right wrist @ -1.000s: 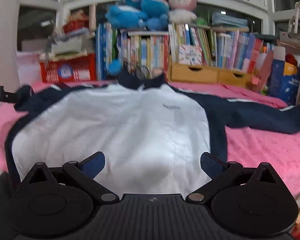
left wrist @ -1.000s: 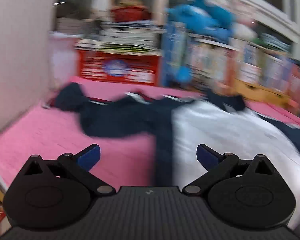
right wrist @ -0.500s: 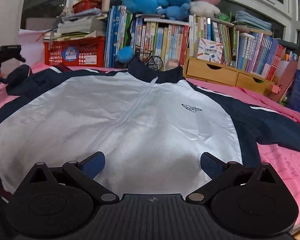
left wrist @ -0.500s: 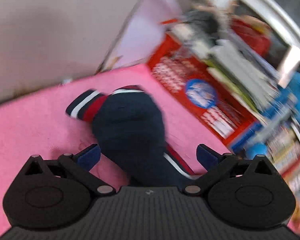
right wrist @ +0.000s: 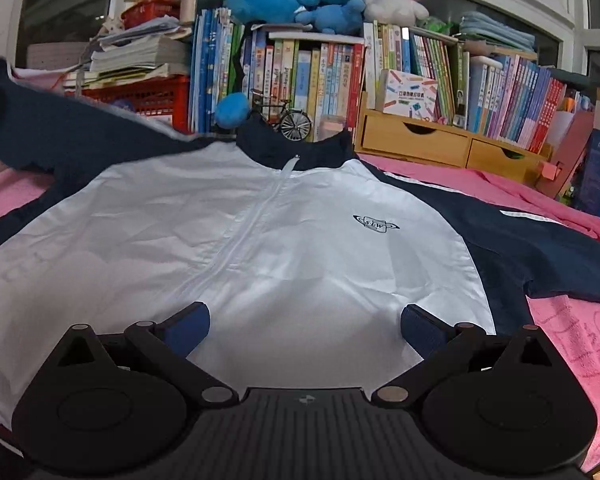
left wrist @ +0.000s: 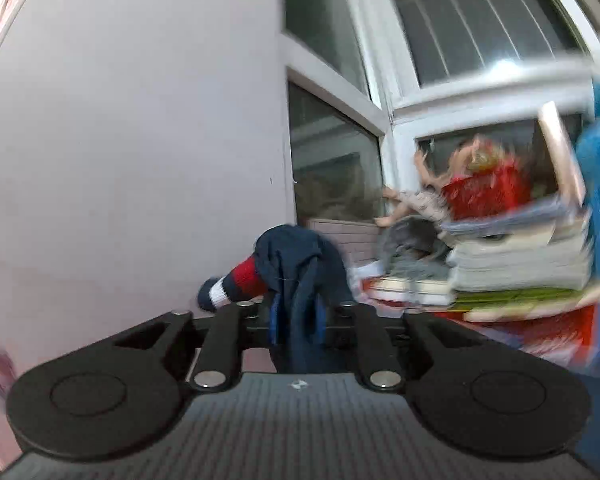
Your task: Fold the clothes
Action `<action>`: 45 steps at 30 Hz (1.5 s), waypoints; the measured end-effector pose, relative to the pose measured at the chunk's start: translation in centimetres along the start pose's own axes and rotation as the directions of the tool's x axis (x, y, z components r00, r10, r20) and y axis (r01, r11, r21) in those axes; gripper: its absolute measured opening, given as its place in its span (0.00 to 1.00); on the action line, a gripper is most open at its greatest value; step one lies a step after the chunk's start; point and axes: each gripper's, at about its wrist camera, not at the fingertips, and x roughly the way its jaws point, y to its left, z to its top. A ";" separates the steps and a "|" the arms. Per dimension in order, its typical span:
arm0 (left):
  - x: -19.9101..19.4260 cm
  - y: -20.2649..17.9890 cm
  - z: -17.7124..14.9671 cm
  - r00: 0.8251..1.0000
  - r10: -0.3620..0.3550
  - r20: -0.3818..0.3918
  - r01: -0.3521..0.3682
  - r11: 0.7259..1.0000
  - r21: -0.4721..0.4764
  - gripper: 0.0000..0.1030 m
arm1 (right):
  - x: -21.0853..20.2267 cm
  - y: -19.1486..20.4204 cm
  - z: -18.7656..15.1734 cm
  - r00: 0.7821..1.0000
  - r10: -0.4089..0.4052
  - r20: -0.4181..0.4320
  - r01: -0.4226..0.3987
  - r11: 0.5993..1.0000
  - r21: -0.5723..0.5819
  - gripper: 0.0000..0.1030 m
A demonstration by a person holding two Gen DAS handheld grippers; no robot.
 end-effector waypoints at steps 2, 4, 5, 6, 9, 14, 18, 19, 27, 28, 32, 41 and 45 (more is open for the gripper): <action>1.7 -0.7 -1.5 0.994 0.005 -0.105 0.003 0.998 0.067 0.21 | 0.1 -0.1 0.0 1.000 0.002 0.000 -0.002 1.000 0.006 1.00; 3.7 -1.2 -3.6 0.971 0.030 -0.236 -0.010 0.996 0.088 0.22 | 0.2 -0.3 0.0 1.000 0.006 0.000 -0.006 1.000 0.011 1.00; 4.7 -1.5 -4.7 0.948 0.040 -0.314 -0.012 0.996 0.091 0.22 | 0.2 -0.3 0.0 1.000 0.009 -0.002 -0.009 1.000 0.013 1.00; 5.6 -1.7 -5.7 0.916 0.044 -0.399 -0.009 0.996 0.089 0.22 | 0.2 -0.4 0.0 1.000 0.012 -0.003 -0.012 1.000 0.013 1.00; 7.9 -2.1 -8.1 0.782 0.051 -0.621 0.017 0.994 0.104 0.31 | 0.3 -0.4 0.1 1.000 0.016 -0.006 -0.016 1.000 0.013 1.00; 6.0 -1.1 -6.1 0.831 0.081 -0.551 -0.014 0.992 0.126 0.71 | 0.5 -0.5 0.1 1.000 0.018 -0.006 -0.018 1.000 0.020 1.00; 2.2 1.3 -3.8 0.919 -0.036 -0.393 0.051 0.998 0.029 0.90 | 0.8 -0.5 0.1 1.000 0.021 -0.005 -0.021 0.999 0.029 1.00; 2.0 2.1 -3.6 0.909 -0.082 -0.408 0.081 0.997 -0.018 0.94 | 0.8 -0.6 0.1 1.000 0.022 -0.004 -0.021 0.999 0.031 1.00; 6.2 7.8 -7.9 0.755 -0.214 -0.620 -0.131 0.877 -0.462 0.90 | 1.2 -0.7 0.1 1.000 0.028 0.002 -0.029 0.998 0.053 1.00; 6.7 8.2 -8.4 0.748 -0.230 -0.623 -0.156 0.851 -0.501 0.85 | 1.2 -0.8 0.1 1.000 0.030 0.002 -0.030 0.998 0.053 1.00; 7.6 8.0 -8.2 0.790 -0.304 -0.533 -0.102 0.792 -0.602 0.49 | 1.3 -0.8 0.1 0.999 0.032 0.002 -0.032 0.997 0.064 1.00; -2.6 -2.1 -3.8 0.996 -0.008 0.093 -0.019 0.959 0.281 0.20 | 1.6 -0.7 -0.1 0.999 0.029 0.020 -0.030 0.997 0.070 1.00; 2.2 0.5 -4.1 0.885 -0.213 -0.415 0.226 0.974 -0.017 0.24 | 1.6 -0.7 -0.2 0.999 0.033 0.031 -0.035 0.997 0.070 1.00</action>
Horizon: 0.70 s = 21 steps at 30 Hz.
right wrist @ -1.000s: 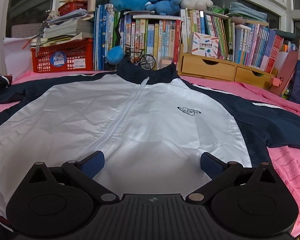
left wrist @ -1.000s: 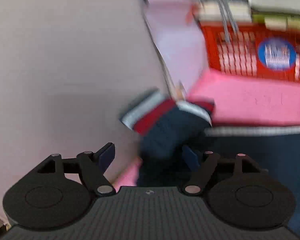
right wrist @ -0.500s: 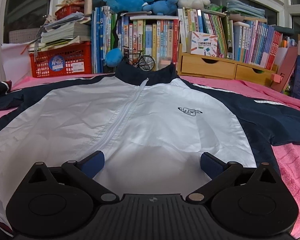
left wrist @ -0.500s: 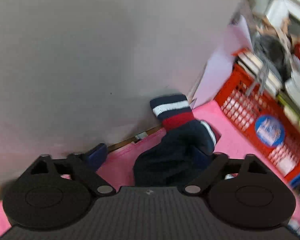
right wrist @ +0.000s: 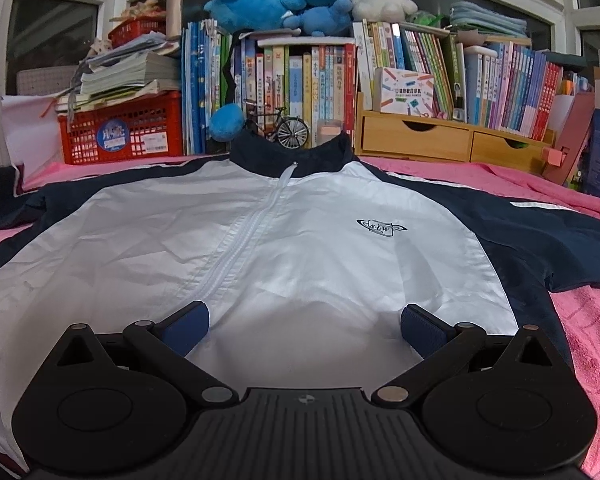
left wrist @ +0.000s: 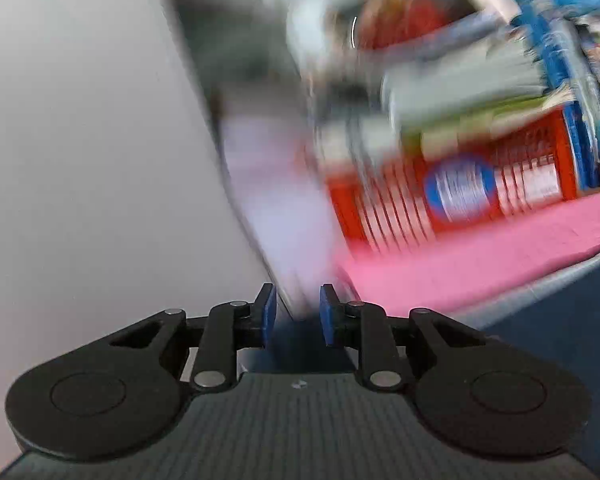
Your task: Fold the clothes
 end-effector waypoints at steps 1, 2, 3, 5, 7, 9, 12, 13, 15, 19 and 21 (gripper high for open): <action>0.4 1.7 -0.1 0.997 -0.055 -0.051 0.046 0.987 -0.154 0.29 | 0.0 0.0 0.0 1.000 0.000 0.001 0.000 1.000 0.000 1.00; 0.6 3.5 -0.5 0.992 -0.108 -0.069 0.082 0.947 -0.309 0.35 | 0.0 0.0 0.0 1.000 0.001 0.002 -0.001 1.000 -0.002 1.00; 0.7 5.3 -1.0 0.986 -0.155 -0.061 0.111 0.881 -0.459 0.46 | 0.0 0.0 0.0 1.000 0.002 0.003 -0.002 1.000 -0.003 1.00; 0.9 7.7 -1.9 0.978 -0.202 -0.047 0.127 0.765 -0.632 0.56 | 0.0 0.0 0.0 1.000 0.005 0.005 -0.005 1.000 -0.003 1.00; 1.7 8.1 -2.0 0.977 -0.206 -0.055 0.116 0.732 -0.671 0.69 | 0.1 0.0 0.0 1.000 0.006 0.007 -0.006 1.000 -0.002 1.00; 2.5 8.3 -1.9 0.976 -0.211 -0.061 0.107 0.699 -0.708 0.76 | 0.1 0.0 0.0 1.000 0.005 0.010 -0.005 1.000 -0.002 1.00; 4.9 8.3 -1.9 0.973 -0.225 -0.042 0.103 0.592 -0.799 0.79 | 0.0 0.0 -0.1 1.000 0.003 0.013 -0.003 1.000 -0.003 1.00; 5.6 8.2 -1.7 0.974 -0.221 -0.041 0.099 0.585 -0.805 0.65 | 0.0 0.0 -0.1 1.000 0.003 0.013 -0.003 1.000 -0.003 1.00; 5.9 6.1 -0.6 0.967 -0.248 -0.061 0.151 0.746 -0.648 0.42 | 0.0 0.0 -0.1 1.000 0.003 0.014 -0.003 1.000 -0.003 1.00; 4.3 -1.6 -0.2 0.854 -0.477 -0.209 0.477 0.877 -0.054 0.43 | 0.1 0.1 -0.1 1.000 0.003 0.017 -0.003 1.000 -0.004 1.00; 1.0 -5.2 -1.7 0.833 -0.504 -0.229 0.550 0.801 0.238 0.46 | 0.1 0.1 -0.1 1.000 0.002 0.018 -0.002 1.000 -0.005 1.00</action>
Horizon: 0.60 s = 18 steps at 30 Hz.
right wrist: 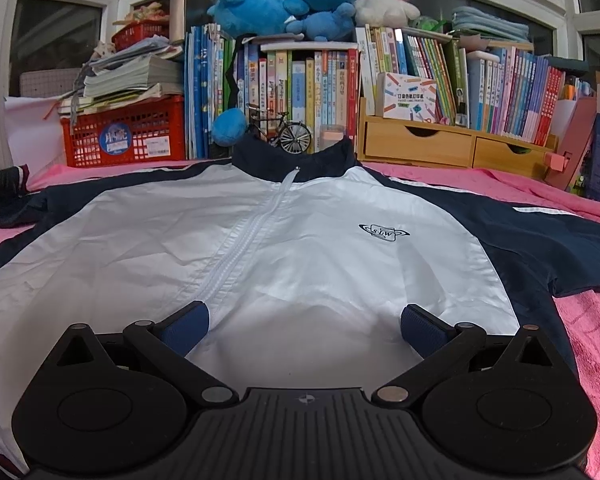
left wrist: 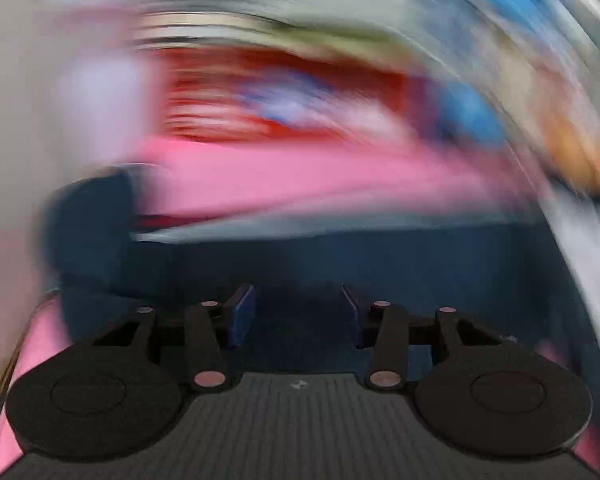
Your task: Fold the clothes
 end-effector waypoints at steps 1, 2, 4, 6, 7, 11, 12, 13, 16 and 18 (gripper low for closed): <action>-1.4 -1.7 -0.5 0.996 0.038 0.083 -0.046 0.994 0.095 0.57 | 0.0 0.0 0.0 1.000 0.000 0.001 0.000 1.000 0.000 1.00; -3.0 -3.0 -1.0 0.981 0.071 0.180 -0.100 0.982 0.160 0.62 | 0.0 0.0 0.0 1.000 -0.001 0.002 0.001 1.000 -0.001 1.00; -5.2 -2.7 -1.0 0.939 0.081 0.334 -0.121 0.988 0.100 0.84 | 0.0 0.0 -0.1 1.000 0.000 0.003 0.000 1.000 -0.003 1.00; -5.7 0.6 0.1 0.913 0.152 0.379 -0.108 0.985 -0.135 0.93 | 0.0 -0.1 -0.1 1.000 0.003 0.004 -0.003 1.000 -0.002 1.00; -5.4 2.9 0.4 0.916 0.215 0.339 -0.117 0.951 -0.286 0.97 | 0.0 -0.1 -0.1 1.000 0.003 0.005 -0.003 1.000 -0.002 1.00; -2.5 12.2 -1.1 0.949 0.312 0.042 -0.165 0.607 -0.778 0.96 | 0.0 -0.1 -0.1 1.000 0.002 0.009 -0.002 1.000 -0.002 1.00; -1.9 13.7 -2.1 0.950 0.312 -0.007 -0.179 0.529 -0.830 0.95 | 0.0 -0.1 -0.1 1.000 0.002 0.009 -0.001 1.000 -0.002 1.00; -1.4 14.7 -2.9 0.952 0.304 -0.041 -0.189 0.475 -0.860 0.92 | 0.0 0.0 -0.1 1.000 0.001 0.010 -0.001 1.000 -0.003 1.00; 0.1 15.5 -2.9 0.955 0.291 -0.049 -0.181 0.448 -0.876 0.49 | 0.0 0.0 -0.1 1.000 0.003 0.009 -0.003 1.000 -0.002 1.00; 0.1 14.9 -2.2 0.950 0.310 -0.025 -0.179 0.479 -0.859 0.21 | 0.0 0.0 -0.1 1.000 0.002 0.009 -0.002 1.000 -0.002 1.00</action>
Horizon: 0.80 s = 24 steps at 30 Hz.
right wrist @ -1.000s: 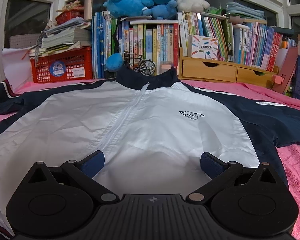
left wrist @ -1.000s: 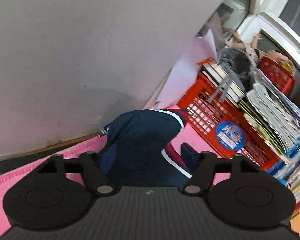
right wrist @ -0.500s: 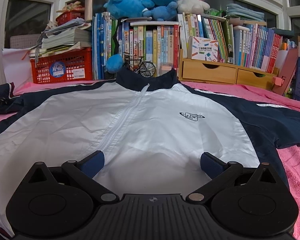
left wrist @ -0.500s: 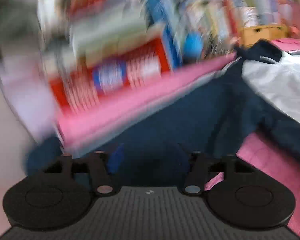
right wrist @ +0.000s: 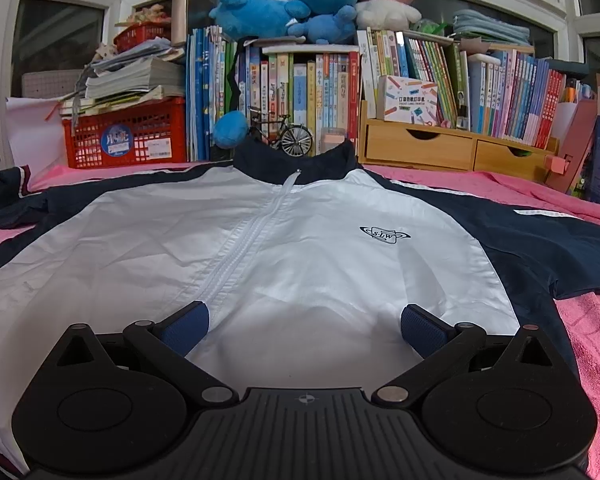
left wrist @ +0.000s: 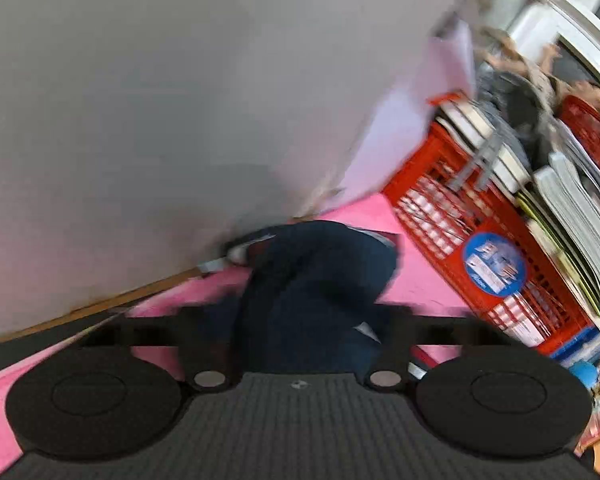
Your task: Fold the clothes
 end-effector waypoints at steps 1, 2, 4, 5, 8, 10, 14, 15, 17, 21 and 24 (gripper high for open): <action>-1.0 -1.1 -0.5 0.999 -0.018 0.044 0.015 0.998 0.065 0.10 | 0.0 0.0 0.0 1.000 0.000 0.000 0.000 1.000 0.000 1.00; -2.3 -3.0 -1.6 0.994 -0.051 0.101 0.030 0.979 0.202 0.10 | 0.0 0.0 0.0 1.000 0.000 0.000 0.000 1.000 0.000 1.00; -5.0 -7.6 -5.8 0.972 -0.129 0.196 -0.012 0.806 0.592 0.09 | 0.0 0.0 0.0 1.000 -0.001 0.001 0.001 1.000 0.000 1.00; -6.5 -9.5 -8.7 0.962 -0.184 0.202 -0.039 0.639 0.768 0.09 | 0.0 0.0 0.0 1.000 -0.001 0.001 0.001 1.000 0.000 1.00; -10.1 -11.7 -17.1 0.951 -0.300 0.070 -0.031 0.132 0.991 0.17 | 0.1 0.1 0.1 1.000 -0.002 0.001 0.002 1.000 0.000 1.00; -11.9 -11.6 -21.6 0.942 -0.336 -0.018 -0.019 -0.108 0.994 0.31 | 0.1 0.1 0.0 1.000 -0.003 0.002 0.003 1.000 0.000 1.00; -13.0 -11.6 -24.2 0.932 -0.363 -0.012 -0.052 -0.166 0.985 0.36 | 0.0 0.1 -0.1 1.000 -0.002 0.009 0.002 1.000 -0.005 1.00; -13.0 -11.9 -23.4 0.934 -0.356 -0.020 -0.025 -0.122 0.992 0.47 | 0.0 0.1 -0.1 1.000 -0.001 0.011 0.002 1.000 -0.007 1.00; -13.2 -12.4 -21.8 0.936 -0.350 -0.026 0.020 -0.019 1.000 0.69 | -0.1 0.2 -0.2 1.000 0.000 0.015 0.000 1.000 -0.010 1.00; -15.5 -13.2 -17.8 0.923 -0.384 -0.036 0.128 0.219 0.967 0.76 | -0.2 0.2 -0.2 1.000 0.001 0.020 0.000 1.000 -0.011 1.00; -15.5 -14.9 -16.1 0.877 -0.450 -0.169 0.331 0.310 0.891 0.80 | -0.3 0.2 -0.3 1.000 0.000 0.023 0.001 1.000 -0.012 1.00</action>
